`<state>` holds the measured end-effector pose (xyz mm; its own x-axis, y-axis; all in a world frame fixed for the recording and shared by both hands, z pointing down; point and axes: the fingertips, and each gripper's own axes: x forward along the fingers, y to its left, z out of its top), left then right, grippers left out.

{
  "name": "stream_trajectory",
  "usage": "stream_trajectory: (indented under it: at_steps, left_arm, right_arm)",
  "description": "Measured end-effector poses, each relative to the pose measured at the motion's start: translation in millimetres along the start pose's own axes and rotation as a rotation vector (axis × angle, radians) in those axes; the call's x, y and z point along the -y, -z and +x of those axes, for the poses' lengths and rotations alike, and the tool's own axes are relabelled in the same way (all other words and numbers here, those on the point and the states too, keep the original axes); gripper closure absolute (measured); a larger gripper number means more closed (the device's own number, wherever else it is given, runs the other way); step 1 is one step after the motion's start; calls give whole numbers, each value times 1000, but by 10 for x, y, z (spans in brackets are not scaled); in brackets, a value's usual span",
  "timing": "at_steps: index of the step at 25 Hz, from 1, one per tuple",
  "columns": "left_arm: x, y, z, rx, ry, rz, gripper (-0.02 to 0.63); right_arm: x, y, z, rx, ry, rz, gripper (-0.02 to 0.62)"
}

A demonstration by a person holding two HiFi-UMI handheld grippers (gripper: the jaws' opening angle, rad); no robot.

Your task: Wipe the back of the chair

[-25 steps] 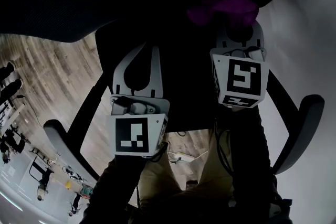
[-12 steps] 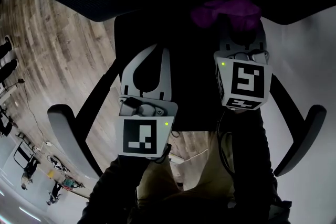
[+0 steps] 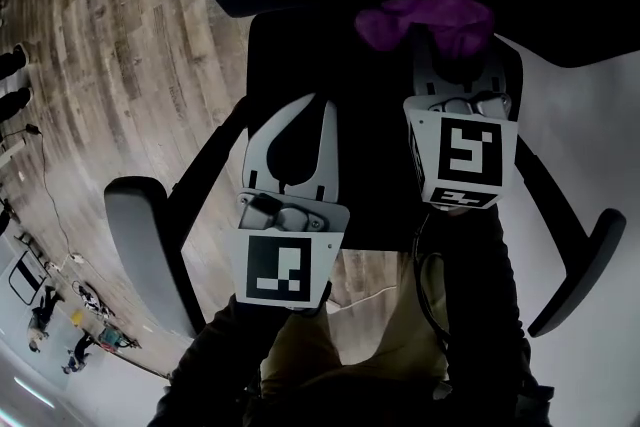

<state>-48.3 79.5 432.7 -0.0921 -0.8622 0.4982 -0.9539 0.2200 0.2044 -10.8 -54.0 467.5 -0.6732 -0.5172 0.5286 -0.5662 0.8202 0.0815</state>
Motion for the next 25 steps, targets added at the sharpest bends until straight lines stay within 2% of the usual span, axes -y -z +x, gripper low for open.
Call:
stream_trajectory:
  at_steps: [25]
  left_arm:
    - [-465, 129, -436, 30, -52, -128, 606]
  right_arm:
    - [-1099, -375, 316, 10, -157, -104, 532]
